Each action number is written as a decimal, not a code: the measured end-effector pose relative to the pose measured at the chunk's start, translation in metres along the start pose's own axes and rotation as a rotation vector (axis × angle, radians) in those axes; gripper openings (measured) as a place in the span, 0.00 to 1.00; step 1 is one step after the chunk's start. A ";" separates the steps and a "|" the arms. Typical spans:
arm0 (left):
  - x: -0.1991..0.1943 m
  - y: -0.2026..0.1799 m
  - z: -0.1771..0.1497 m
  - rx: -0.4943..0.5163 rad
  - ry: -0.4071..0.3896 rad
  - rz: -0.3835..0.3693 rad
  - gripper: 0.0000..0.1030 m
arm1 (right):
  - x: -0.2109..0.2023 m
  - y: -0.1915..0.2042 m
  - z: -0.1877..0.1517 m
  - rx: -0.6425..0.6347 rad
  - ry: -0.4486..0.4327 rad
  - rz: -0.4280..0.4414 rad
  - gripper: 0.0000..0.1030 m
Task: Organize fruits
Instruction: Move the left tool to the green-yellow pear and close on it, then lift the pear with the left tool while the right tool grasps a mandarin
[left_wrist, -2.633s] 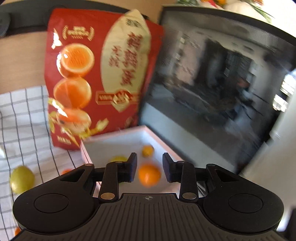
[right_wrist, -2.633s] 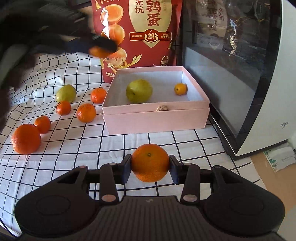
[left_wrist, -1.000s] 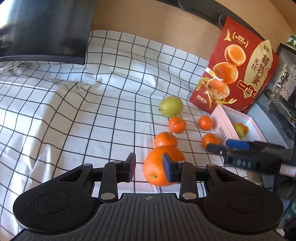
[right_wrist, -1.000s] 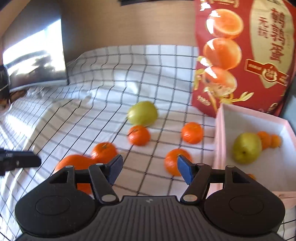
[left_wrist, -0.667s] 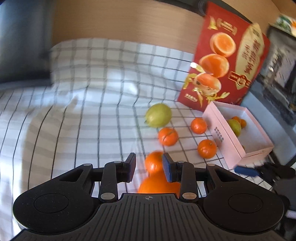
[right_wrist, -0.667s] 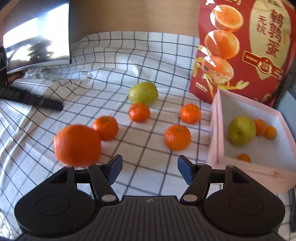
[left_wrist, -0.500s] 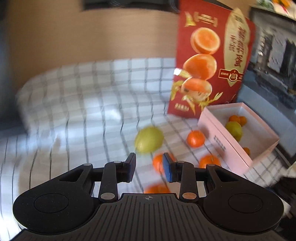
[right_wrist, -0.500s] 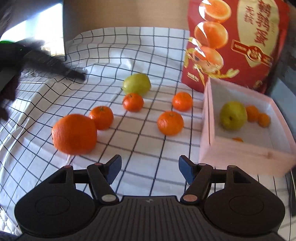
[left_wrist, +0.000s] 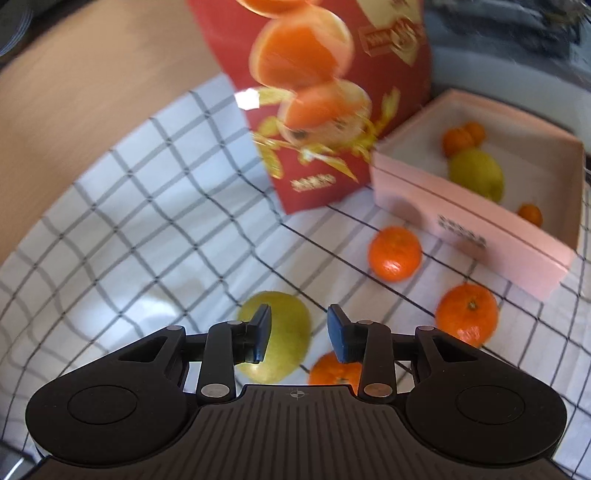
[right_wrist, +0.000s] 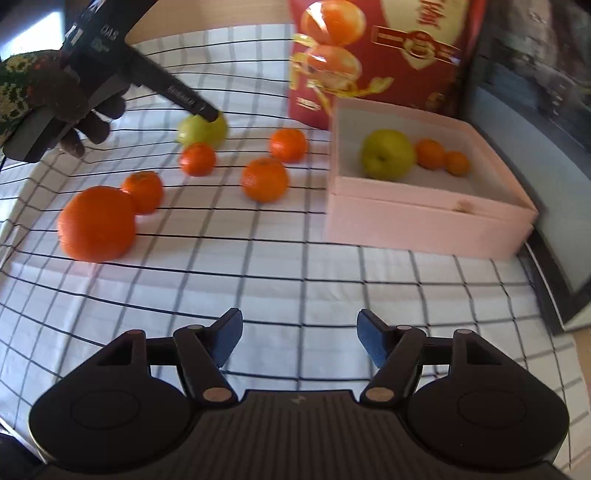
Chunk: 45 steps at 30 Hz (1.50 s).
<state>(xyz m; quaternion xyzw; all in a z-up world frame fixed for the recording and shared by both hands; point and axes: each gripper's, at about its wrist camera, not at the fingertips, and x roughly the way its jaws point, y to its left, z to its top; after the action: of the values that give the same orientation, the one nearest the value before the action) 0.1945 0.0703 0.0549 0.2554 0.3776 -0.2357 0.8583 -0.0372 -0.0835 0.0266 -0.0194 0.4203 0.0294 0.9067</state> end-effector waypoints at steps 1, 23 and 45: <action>0.001 -0.002 0.000 0.019 -0.007 -0.004 0.41 | 0.000 -0.002 -0.001 0.008 0.003 -0.009 0.67; -0.016 0.073 -0.001 -0.208 -0.173 -0.123 0.42 | 0.007 0.002 0.013 -0.004 0.085 -0.060 0.67; 0.004 0.040 -0.030 0.001 -0.106 -0.093 0.44 | 0.036 0.030 0.040 -0.028 0.100 -0.020 0.68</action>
<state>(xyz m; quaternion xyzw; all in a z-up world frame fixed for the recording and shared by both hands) 0.2050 0.1186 0.0450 0.2250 0.3429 -0.2886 0.8651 0.0148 -0.0497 0.0246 -0.0377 0.4644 0.0252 0.8845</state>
